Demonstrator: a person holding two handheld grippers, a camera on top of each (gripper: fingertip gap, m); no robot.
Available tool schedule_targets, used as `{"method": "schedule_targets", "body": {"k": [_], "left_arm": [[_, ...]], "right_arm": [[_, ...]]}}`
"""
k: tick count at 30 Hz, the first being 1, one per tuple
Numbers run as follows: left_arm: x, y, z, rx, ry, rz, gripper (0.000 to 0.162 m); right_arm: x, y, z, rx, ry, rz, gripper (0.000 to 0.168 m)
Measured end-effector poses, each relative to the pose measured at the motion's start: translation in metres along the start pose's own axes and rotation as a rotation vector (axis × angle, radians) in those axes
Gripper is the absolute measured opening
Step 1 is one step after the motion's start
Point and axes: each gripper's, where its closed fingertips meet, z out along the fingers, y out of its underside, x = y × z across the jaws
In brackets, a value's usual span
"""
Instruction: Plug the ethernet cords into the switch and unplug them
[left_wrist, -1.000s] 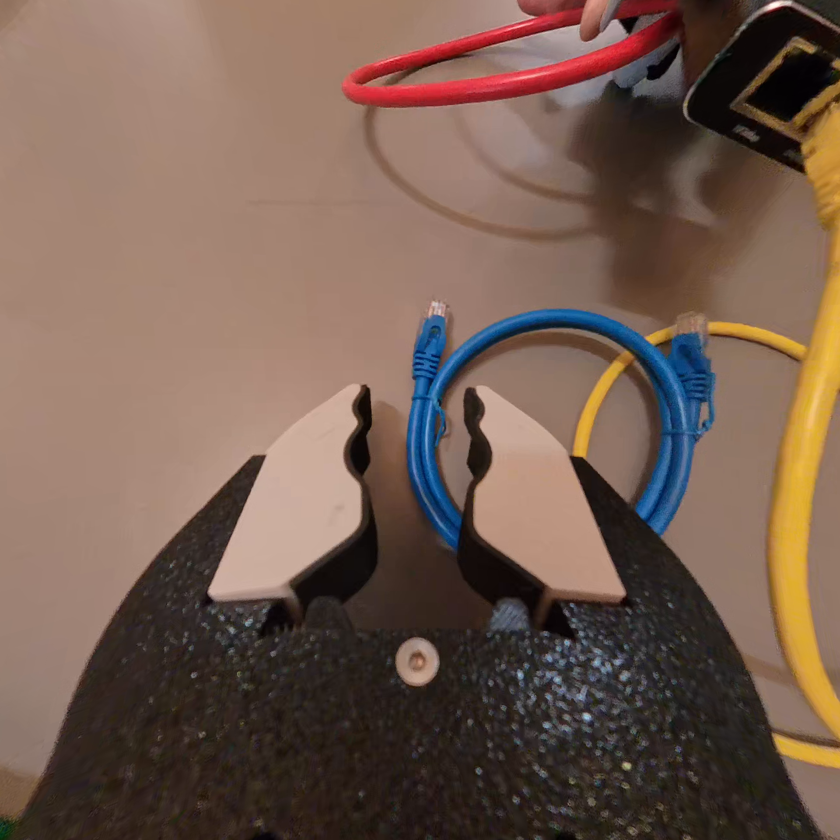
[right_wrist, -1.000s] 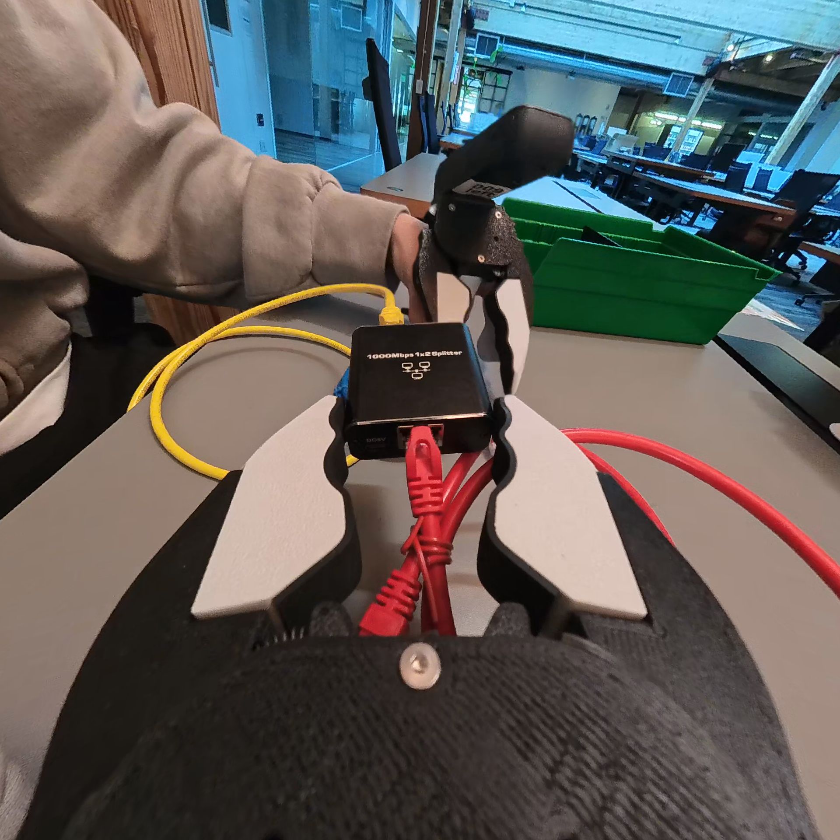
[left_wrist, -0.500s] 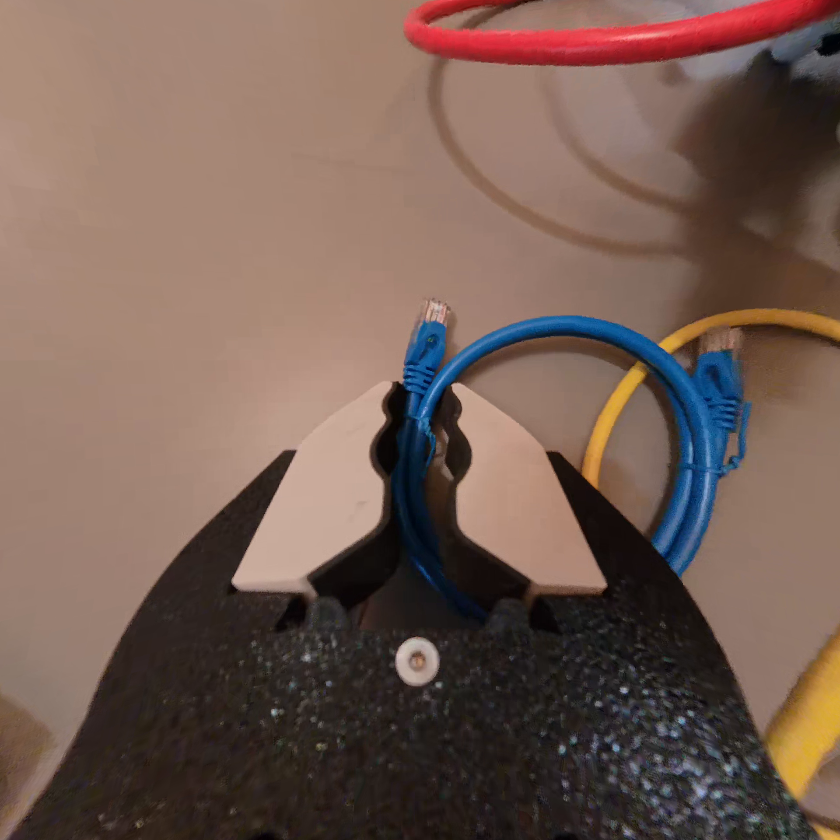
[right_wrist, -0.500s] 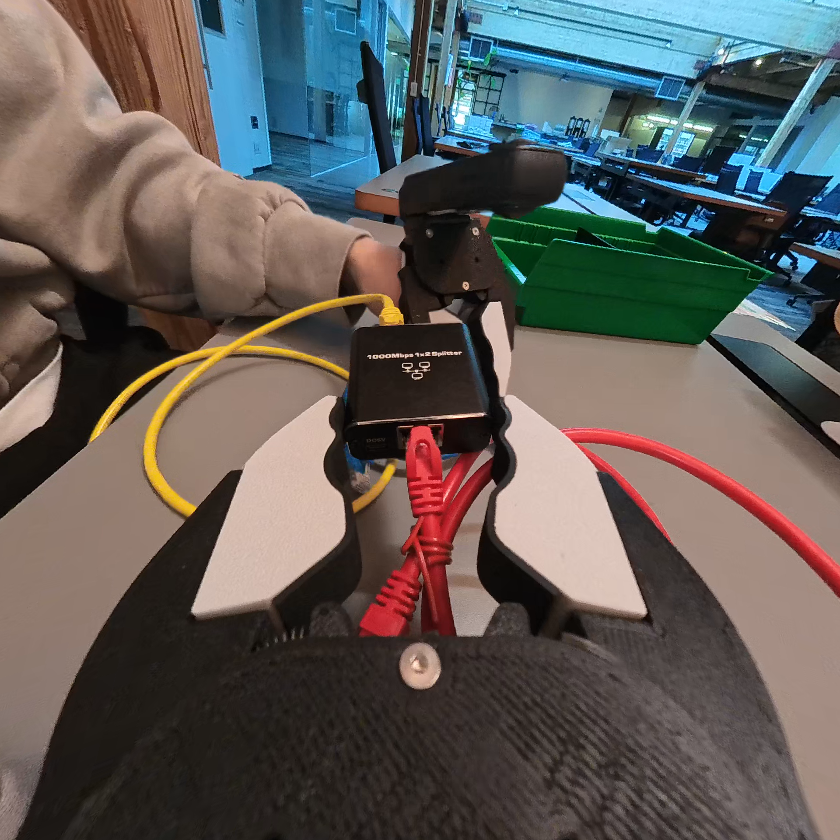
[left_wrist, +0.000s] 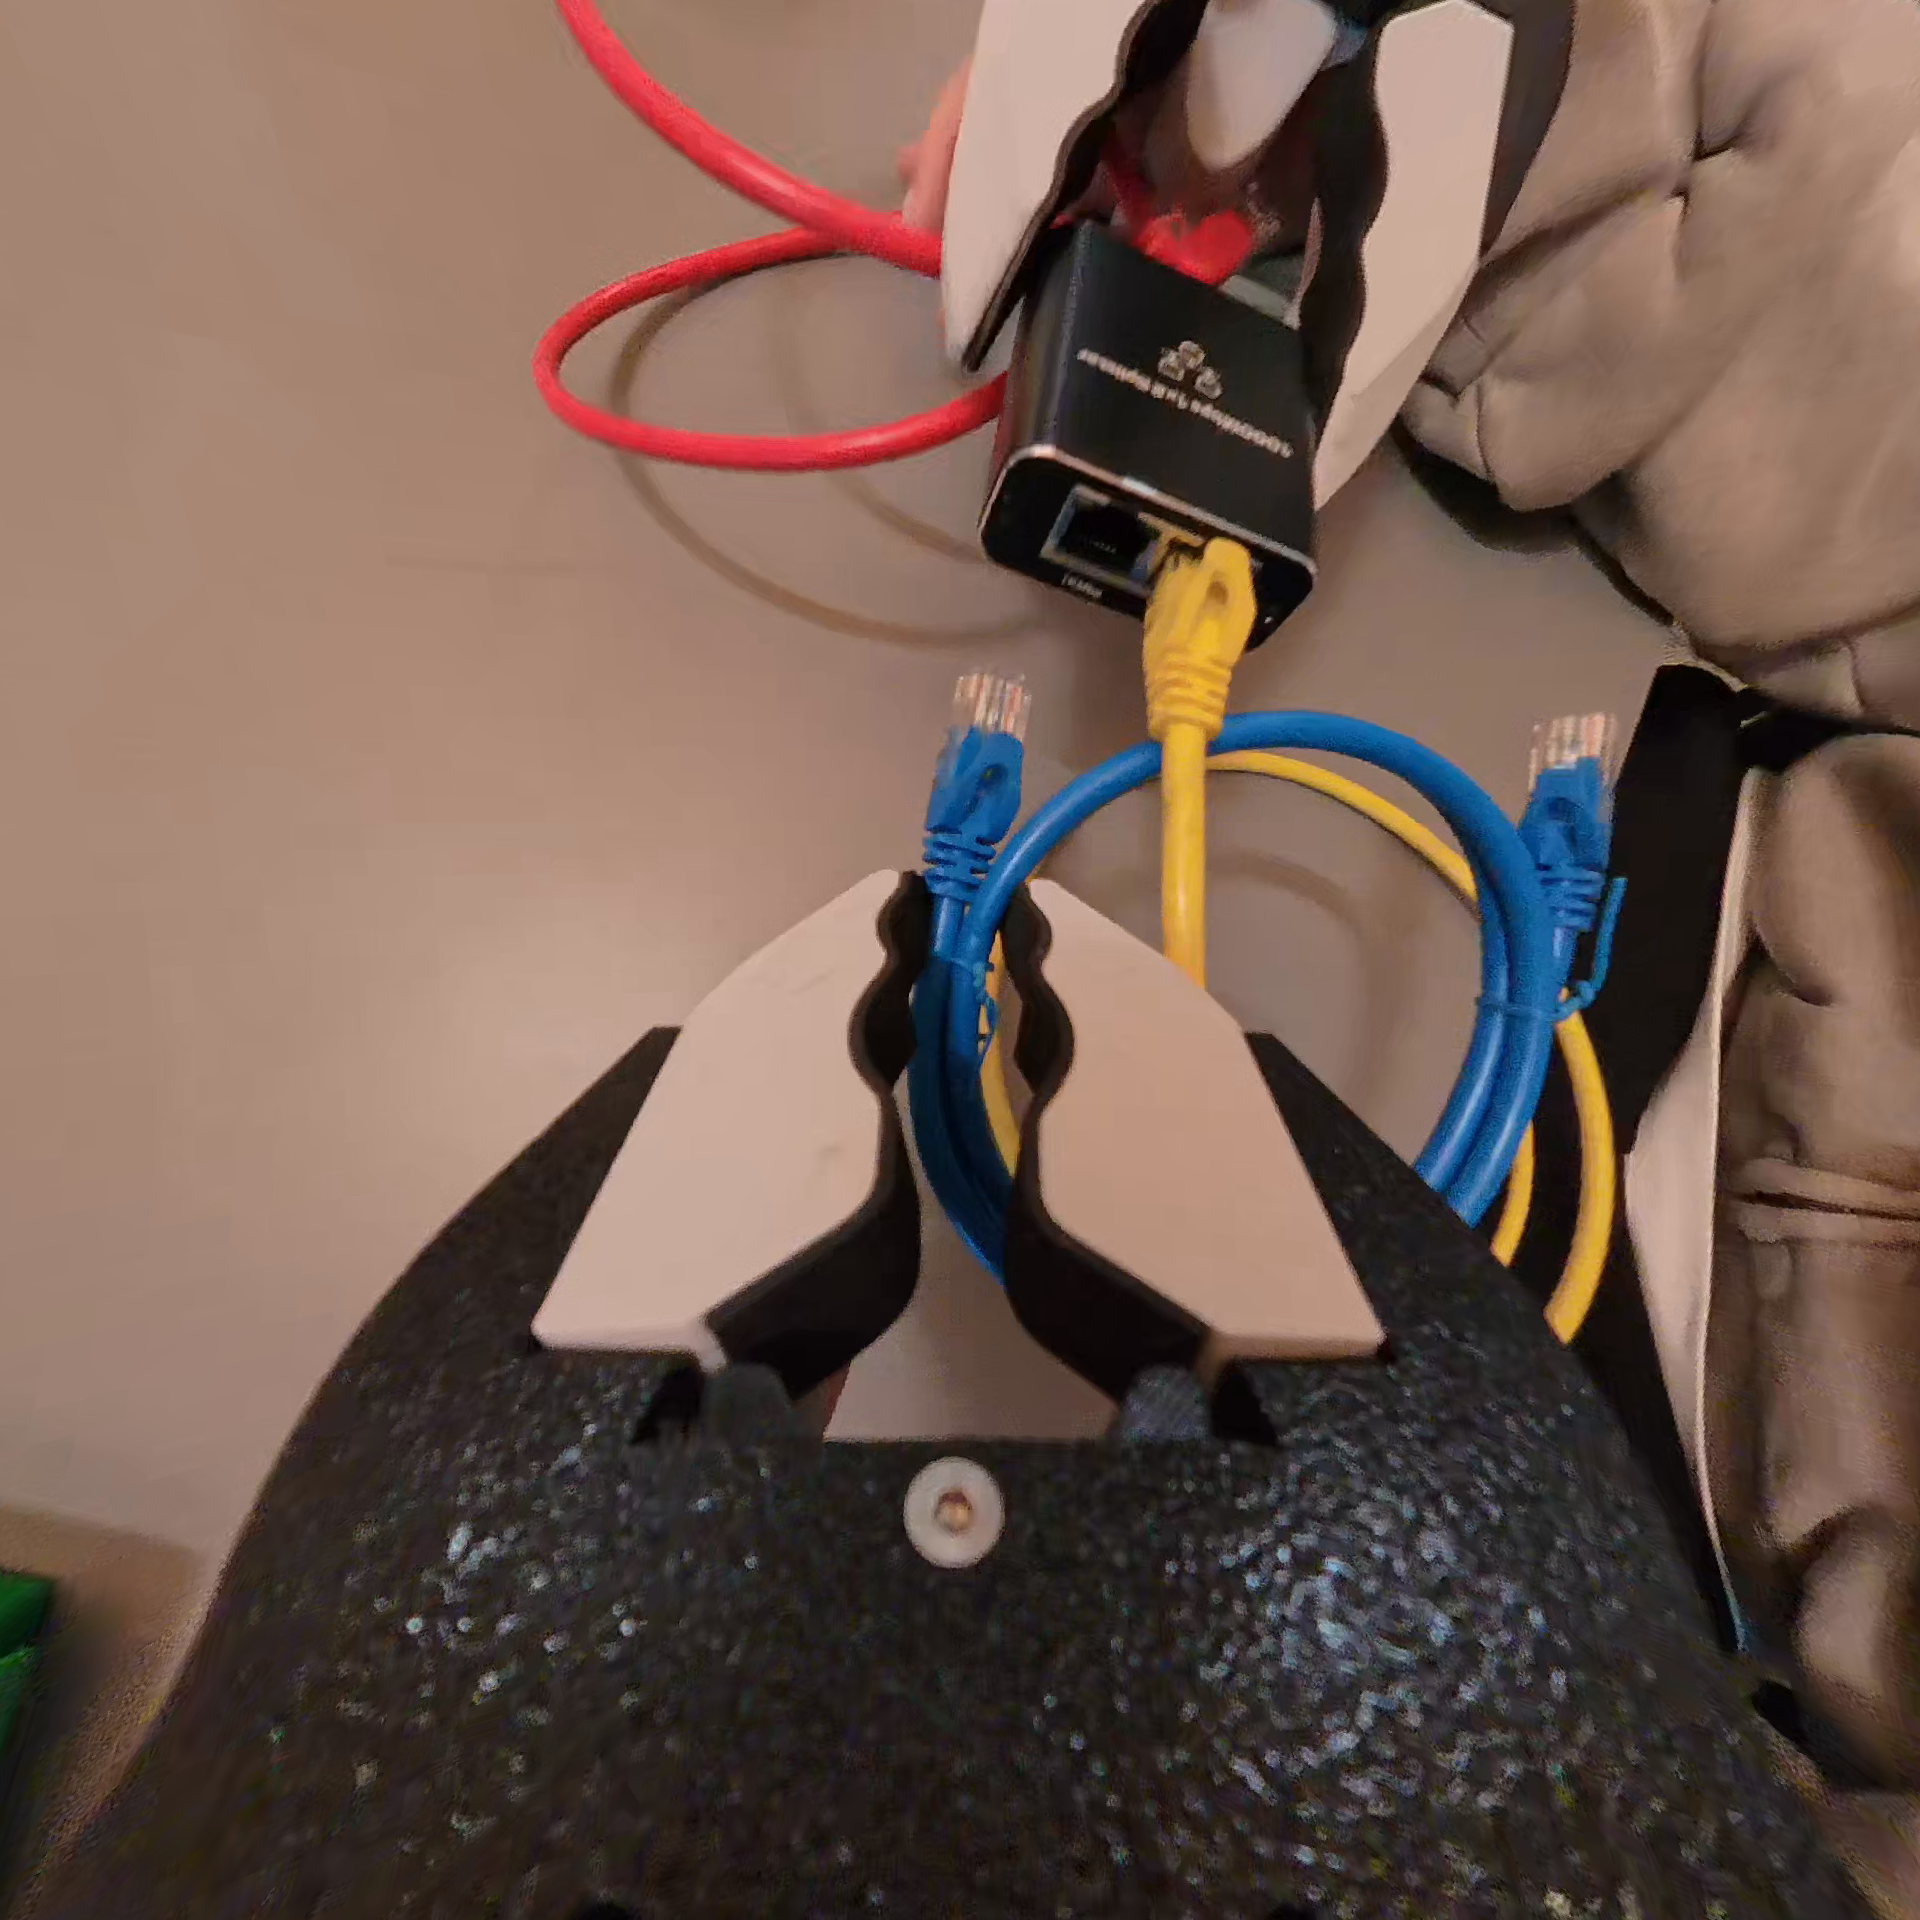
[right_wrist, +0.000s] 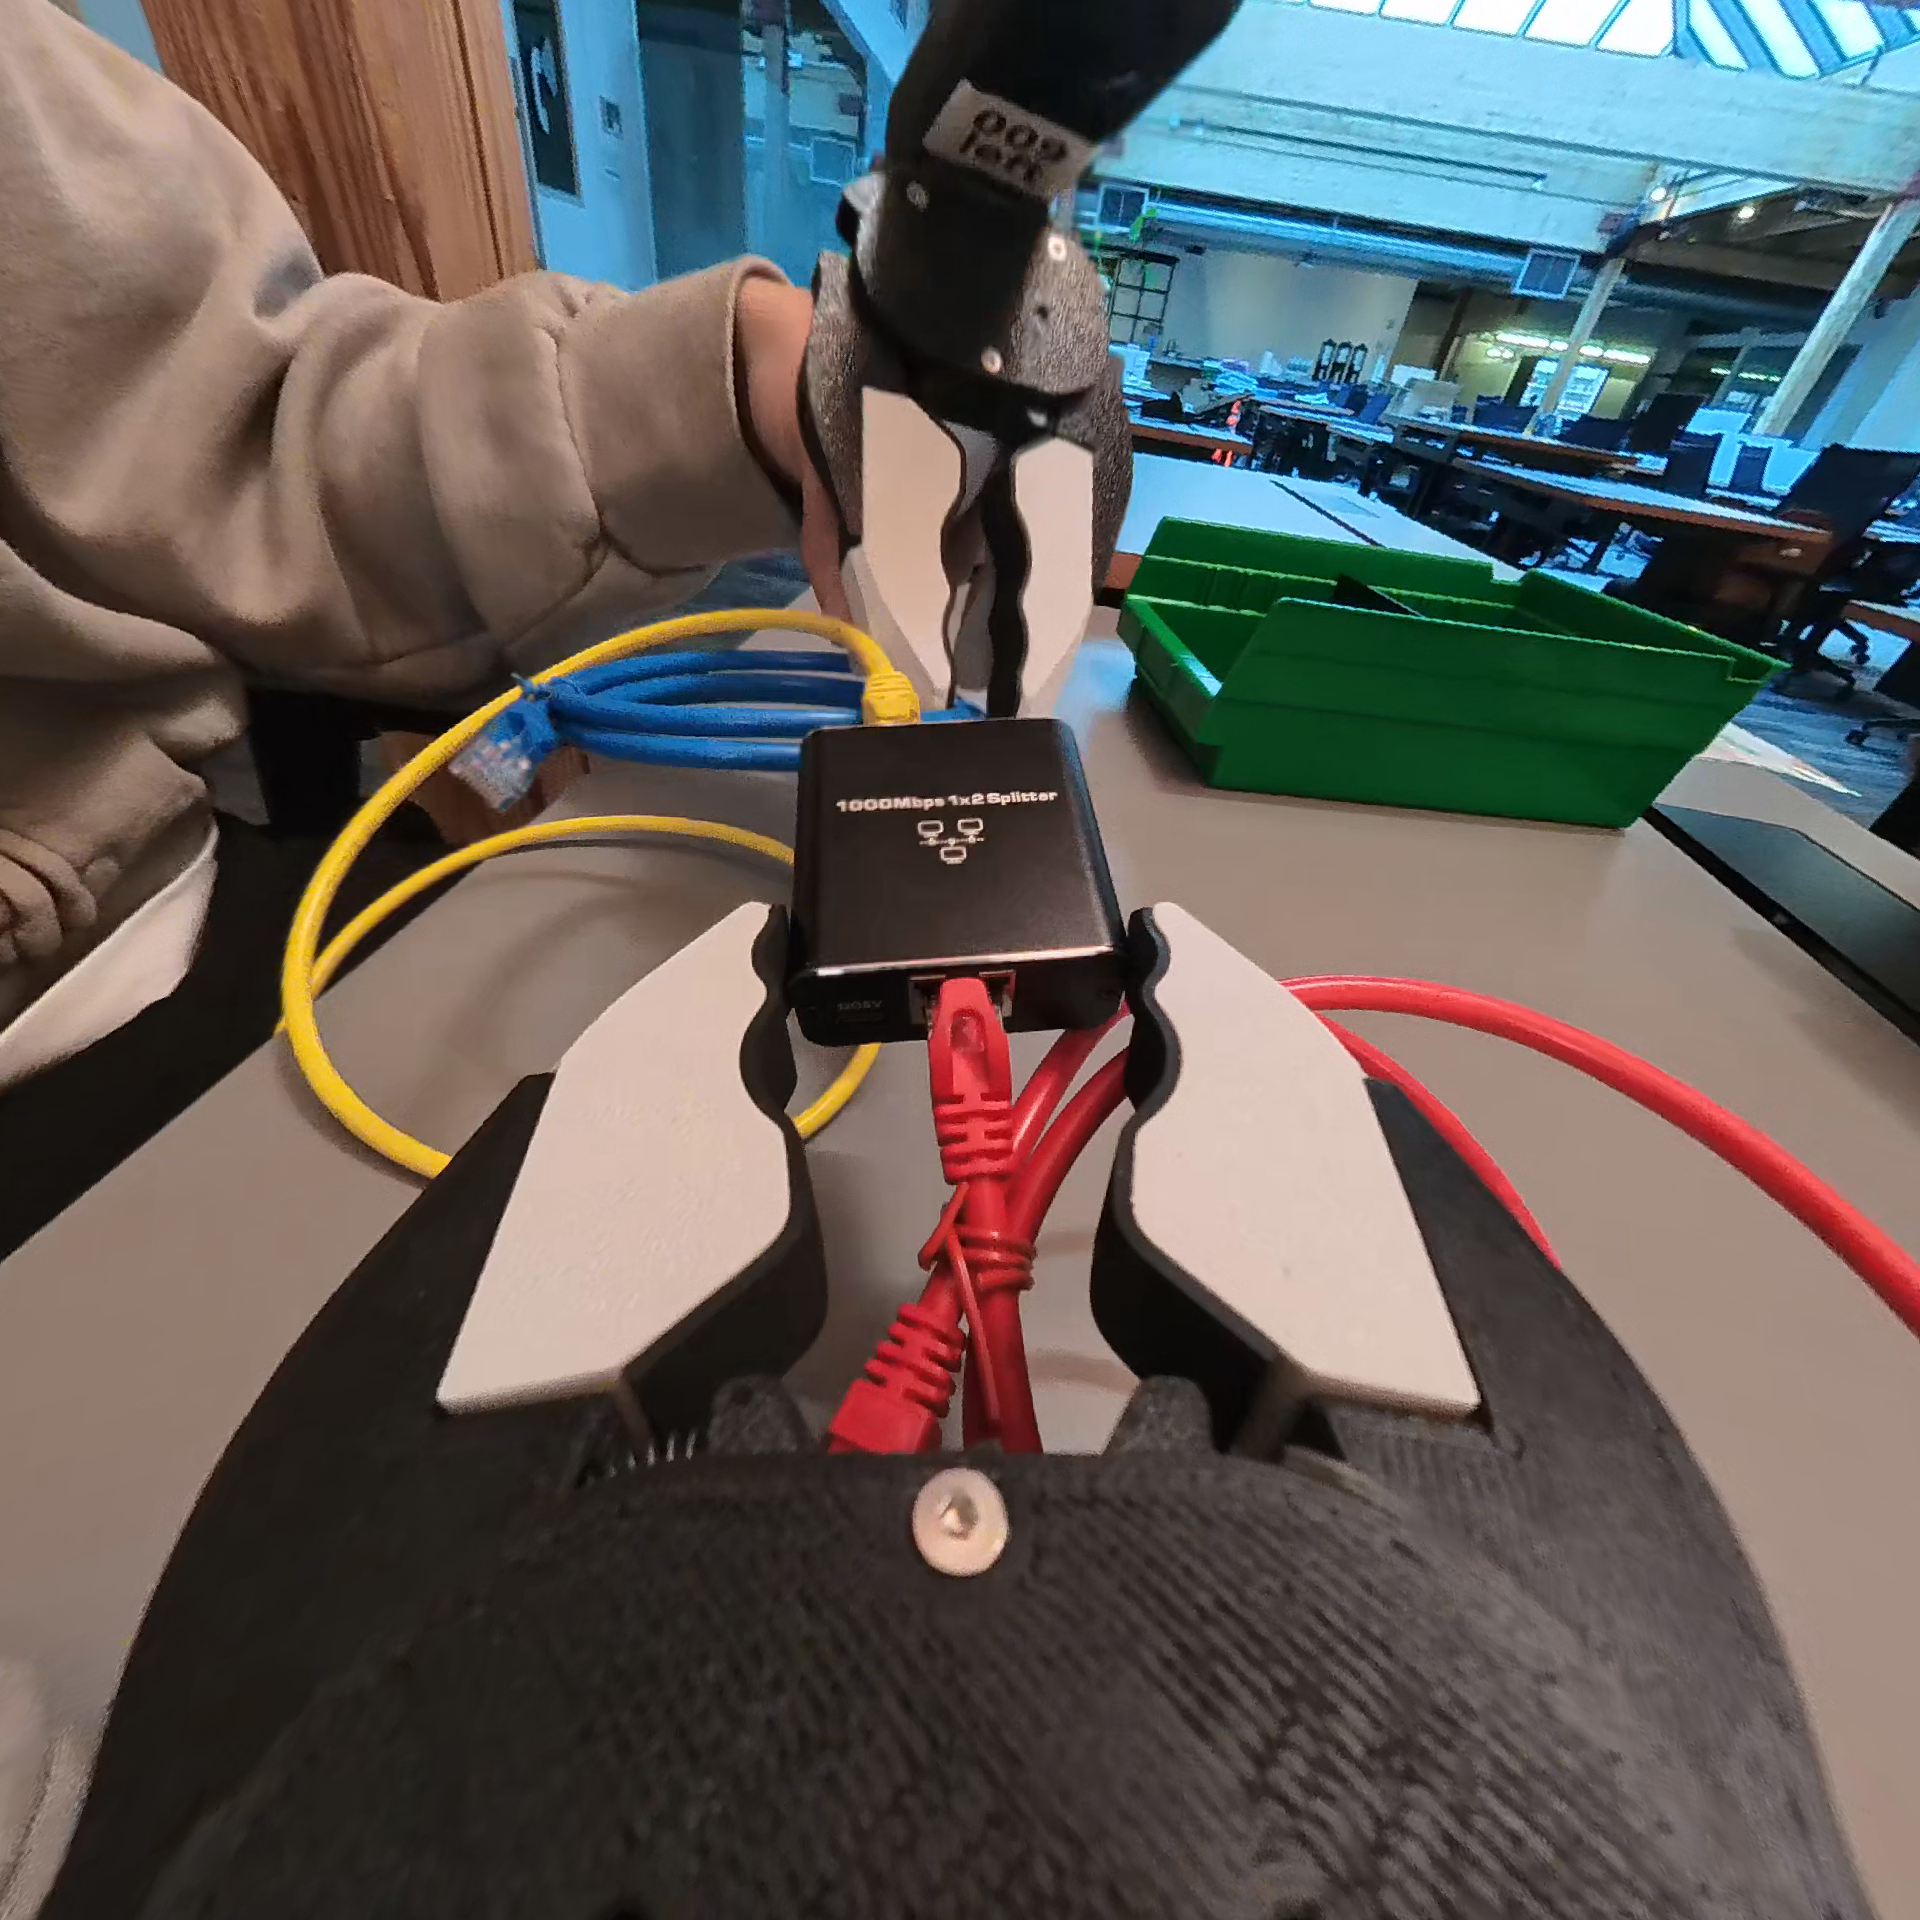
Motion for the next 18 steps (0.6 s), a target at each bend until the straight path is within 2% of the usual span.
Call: {"method": "schedule_targets", "body": {"k": [6, 15, 18], "left_arm": [[0.009, -0.011, -0.001, -0.011, 0.002, 0.074, 0.015], [0.009, -0.018, -0.013, -0.021, -0.075, 0.31, 0.015], [0.004, -0.022, -0.015, -0.036, -0.097, 0.311, 0.014]], "right_arm": [[-0.004, 0.001, 0.002, -0.009, -0.036, 0.017, 0.063], [-0.005, 0.005, 0.006, -0.044, -0.037, 0.026, 0.063], [-0.001, 0.004, 0.005, -0.037, -0.022, 0.041, 0.063]]}}
